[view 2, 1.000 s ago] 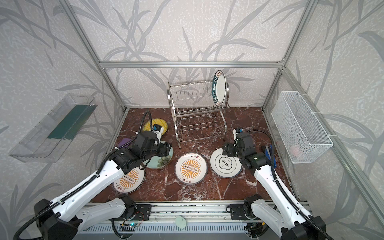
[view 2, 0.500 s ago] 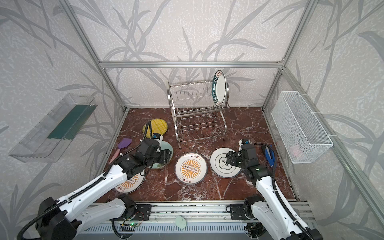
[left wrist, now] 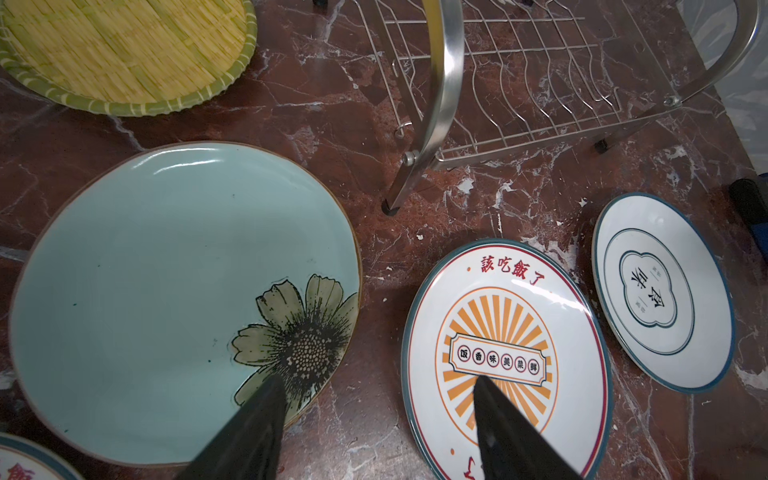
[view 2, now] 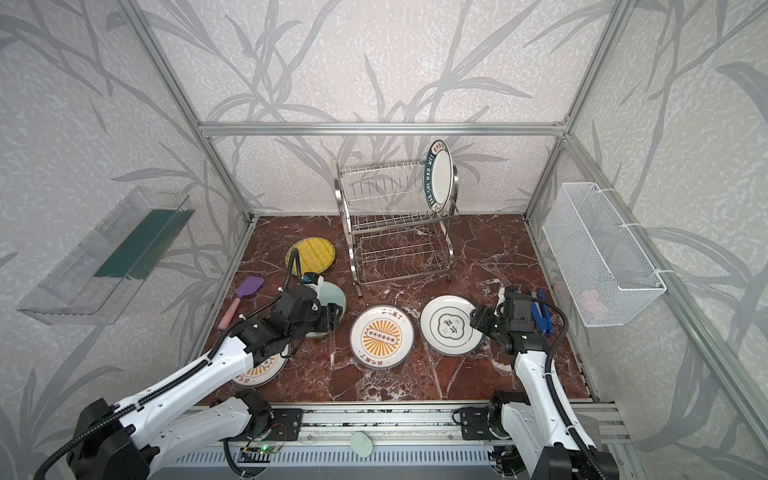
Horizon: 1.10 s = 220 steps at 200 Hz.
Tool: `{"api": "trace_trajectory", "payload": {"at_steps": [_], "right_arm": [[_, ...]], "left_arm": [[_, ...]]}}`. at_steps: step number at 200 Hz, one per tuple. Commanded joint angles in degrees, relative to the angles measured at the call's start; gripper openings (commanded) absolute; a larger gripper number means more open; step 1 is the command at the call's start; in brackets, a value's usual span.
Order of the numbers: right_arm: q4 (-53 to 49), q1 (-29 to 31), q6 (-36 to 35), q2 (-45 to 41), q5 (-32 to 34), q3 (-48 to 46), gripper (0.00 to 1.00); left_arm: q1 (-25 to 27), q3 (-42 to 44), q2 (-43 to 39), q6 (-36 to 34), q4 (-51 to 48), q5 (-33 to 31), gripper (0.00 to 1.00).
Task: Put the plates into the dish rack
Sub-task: 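Move the right gripper down to the rim of the white cloud-emblem plate, then grip the cloud-emblem plate's rim with the right gripper and tilt it up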
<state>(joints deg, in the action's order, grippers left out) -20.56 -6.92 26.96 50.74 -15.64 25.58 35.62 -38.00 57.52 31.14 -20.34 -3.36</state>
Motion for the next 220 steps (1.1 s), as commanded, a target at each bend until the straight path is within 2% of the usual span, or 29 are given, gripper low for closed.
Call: {"api": "trace_trajectory", "payload": {"at_steps": [1, 58, 157, 170, 201, 220], "right_arm": [[2.96, -2.8, 0.0, 1.54, -4.06, -1.51, 0.63], [7.38, -6.9, 1.82, 6.01, -9.85, -3.48, 0.62], [10.95, -8.72, 1.82, 15.38, -13.1, -3.36, 0.62], [11.34, -8.73, 1.87, 15.99, -13.79, -3.22, 0.61], [12.2, -8.92, 1.95, 17.08, -14.4, -3.43, 0.5], [13.01, -9.11, 2.31, 17.76, -15.01, -3.6, 0.48]], "left_arm": [[-0.2, 0.39, -0.08, 1.19, 1.84, 0.94, 0.7], [-0.18, -0.3, 0.14, 0.51, 0.74, -0.5, 0.7], [-0.2, -0.67, 1.11, -0.47, 0.74, -0.95, 0.69], [-0.2, -0.65, 1.17, -0.65, 0.84, -1.19, 0.69], [-0.2, -0.76, 1.43, -0.69, 0.83, -1.04, 0.69], [-0.2, -0.92, 1.62, -0.74, 0.74, -0.8, 0.69]]}}
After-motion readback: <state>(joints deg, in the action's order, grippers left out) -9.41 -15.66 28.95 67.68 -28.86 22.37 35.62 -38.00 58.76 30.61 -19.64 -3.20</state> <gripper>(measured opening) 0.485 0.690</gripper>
